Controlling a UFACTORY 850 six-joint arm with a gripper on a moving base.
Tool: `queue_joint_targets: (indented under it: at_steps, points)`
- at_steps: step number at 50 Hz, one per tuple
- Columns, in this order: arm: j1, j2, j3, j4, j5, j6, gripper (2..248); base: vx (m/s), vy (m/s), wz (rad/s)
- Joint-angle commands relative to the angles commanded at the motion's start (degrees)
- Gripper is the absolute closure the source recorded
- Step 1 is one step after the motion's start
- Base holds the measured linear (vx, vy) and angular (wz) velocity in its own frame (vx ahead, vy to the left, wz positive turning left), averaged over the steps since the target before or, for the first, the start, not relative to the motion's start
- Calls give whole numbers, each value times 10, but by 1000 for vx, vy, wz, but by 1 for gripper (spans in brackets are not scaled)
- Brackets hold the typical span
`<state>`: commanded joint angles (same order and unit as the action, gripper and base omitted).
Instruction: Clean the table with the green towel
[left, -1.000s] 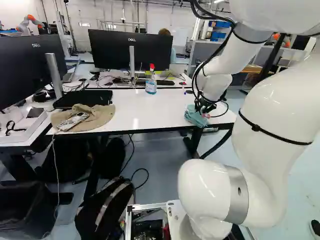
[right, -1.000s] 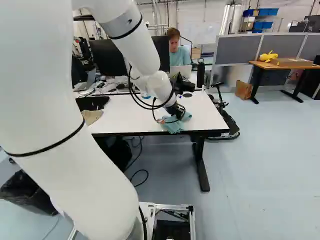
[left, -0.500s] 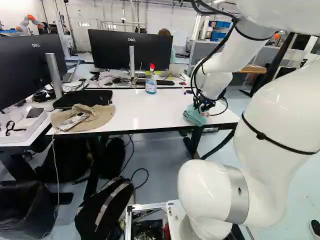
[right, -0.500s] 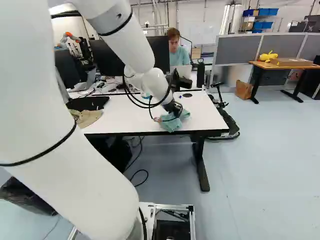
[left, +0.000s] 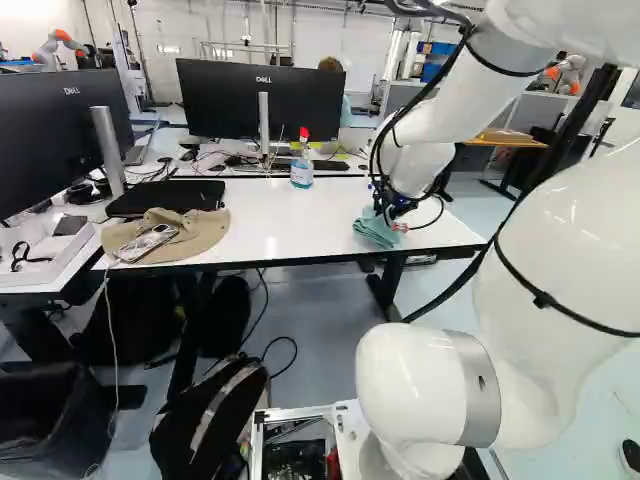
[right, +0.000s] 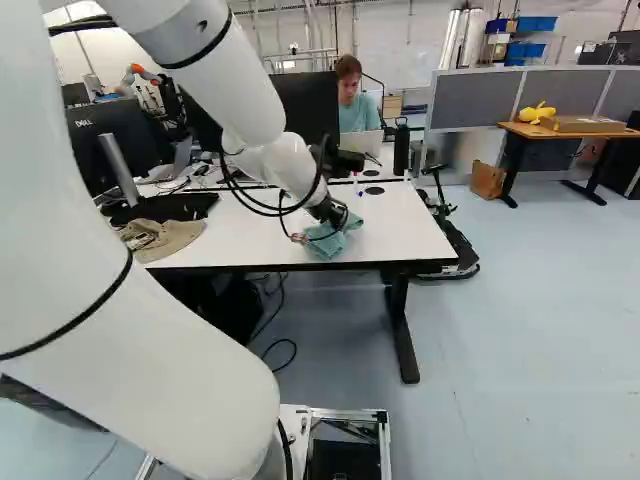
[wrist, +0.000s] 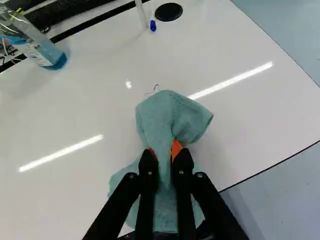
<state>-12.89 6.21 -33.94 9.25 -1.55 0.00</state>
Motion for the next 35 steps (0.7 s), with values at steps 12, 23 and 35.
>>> queue_joint_targets:
  at_steps: [12, 23, 35]
  points:
    - [27, 8, 7, 0, 0, 0, 204, 0, 0, 0]
    - [51, 14, 13, 0, 0, 0, 204, 0, 0, 0]
    - [79, 18, 17, 0, 0, 0, 204, 0, 0, 0]
